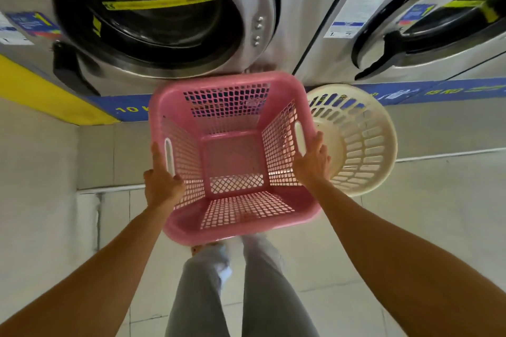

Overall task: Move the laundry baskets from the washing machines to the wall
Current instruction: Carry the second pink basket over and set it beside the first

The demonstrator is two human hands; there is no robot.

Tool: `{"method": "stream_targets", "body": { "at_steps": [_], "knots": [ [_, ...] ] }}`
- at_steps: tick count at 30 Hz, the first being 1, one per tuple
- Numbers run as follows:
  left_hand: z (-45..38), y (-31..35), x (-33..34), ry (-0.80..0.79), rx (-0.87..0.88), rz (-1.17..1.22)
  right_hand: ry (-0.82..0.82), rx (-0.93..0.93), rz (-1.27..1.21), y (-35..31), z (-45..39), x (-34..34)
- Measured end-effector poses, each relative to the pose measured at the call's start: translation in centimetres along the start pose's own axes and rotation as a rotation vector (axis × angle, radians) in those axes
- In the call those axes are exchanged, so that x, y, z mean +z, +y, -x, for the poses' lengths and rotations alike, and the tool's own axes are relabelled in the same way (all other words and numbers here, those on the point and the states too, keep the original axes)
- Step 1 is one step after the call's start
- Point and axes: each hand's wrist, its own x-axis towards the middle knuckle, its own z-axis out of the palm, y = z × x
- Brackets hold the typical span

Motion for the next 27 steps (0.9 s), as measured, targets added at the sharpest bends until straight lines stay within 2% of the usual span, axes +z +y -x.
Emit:
{"method": "stream_targets", "body": {
  "at_steps": [3, 6, 11, 15, 27],
  "knots": [
    [-0.3, -0.6, 0.1, 0.039, -0.032, 0.032, -0.029, -0.012, -0.039, 1.2, -1.3, 0.3],
    [1.0, -0.8, -1.1, 0.019, -0.028, -0.064, -0.062, -0.093, -0.034, 1.6, -0.8, -0.3],
    [4.9, -2.7, -3.2, 0.018, -0.182, -0.106, -0.142, -0.179, 0.005, 0.0, 2.7, -2.1],
    [10.1, -5.5, -5.0, 0.087, -0.284, 0.003, -0.215, -0.265, 0.073, -1.6, 5.5, -2.4],
    [26.6, -18.3, -5.6, 0.335, -0.790, 0.420, -0.521, -0.685, 0.294, -12.7, 16.6, 2.3]
  ]
}}
